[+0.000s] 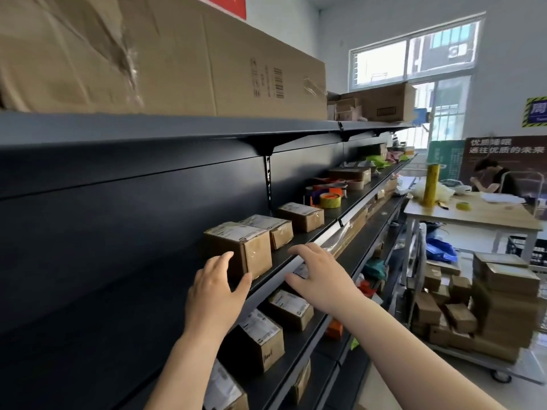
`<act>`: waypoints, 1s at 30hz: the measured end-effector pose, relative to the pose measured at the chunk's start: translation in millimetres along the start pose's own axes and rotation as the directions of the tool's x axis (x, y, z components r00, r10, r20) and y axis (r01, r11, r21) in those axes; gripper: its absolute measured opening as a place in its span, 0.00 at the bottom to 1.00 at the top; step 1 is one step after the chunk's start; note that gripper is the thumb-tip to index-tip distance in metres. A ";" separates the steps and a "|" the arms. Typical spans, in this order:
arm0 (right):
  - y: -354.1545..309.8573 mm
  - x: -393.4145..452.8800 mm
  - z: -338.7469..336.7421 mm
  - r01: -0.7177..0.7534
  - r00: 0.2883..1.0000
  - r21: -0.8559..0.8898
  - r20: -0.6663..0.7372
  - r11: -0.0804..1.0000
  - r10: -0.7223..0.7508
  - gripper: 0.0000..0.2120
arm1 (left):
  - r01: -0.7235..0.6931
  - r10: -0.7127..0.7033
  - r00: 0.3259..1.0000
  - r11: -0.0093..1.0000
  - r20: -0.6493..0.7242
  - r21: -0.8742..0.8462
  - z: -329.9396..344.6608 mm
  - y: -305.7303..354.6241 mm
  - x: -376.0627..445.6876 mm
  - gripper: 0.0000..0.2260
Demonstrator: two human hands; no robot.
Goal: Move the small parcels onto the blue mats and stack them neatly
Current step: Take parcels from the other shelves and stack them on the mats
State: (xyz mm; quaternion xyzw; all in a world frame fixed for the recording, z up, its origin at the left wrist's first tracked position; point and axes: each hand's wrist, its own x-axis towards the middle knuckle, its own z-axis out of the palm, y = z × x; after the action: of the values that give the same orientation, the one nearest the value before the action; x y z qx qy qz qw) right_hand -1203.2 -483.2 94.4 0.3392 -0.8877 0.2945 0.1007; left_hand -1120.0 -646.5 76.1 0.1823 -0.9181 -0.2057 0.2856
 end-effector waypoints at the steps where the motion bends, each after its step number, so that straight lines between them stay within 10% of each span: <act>1: 9.2 8.4 -0.3 0.004 1.000 0.023 0.002 1.000 -0.005 0.24 | 0.026 -0.027 0.999 0.999 -0.025 -0.026 6.6 3.2 4.8 0.26; 30: 122.6 233.2 69.6 0.121 0.989 0.378 0.038 0.918 -0.146 0.22 | 0.373 -0.514 0.832 0.796 -0.207 -0.477 78.8 -8.6 118.4 0.26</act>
State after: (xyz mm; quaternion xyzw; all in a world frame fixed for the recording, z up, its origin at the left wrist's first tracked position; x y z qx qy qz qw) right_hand -1457.6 -577.9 70.8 0.4212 -0.7929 0.4396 0.0248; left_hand -1256.6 -685.7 65.9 0.3614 -0.7219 -0.4258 0.4086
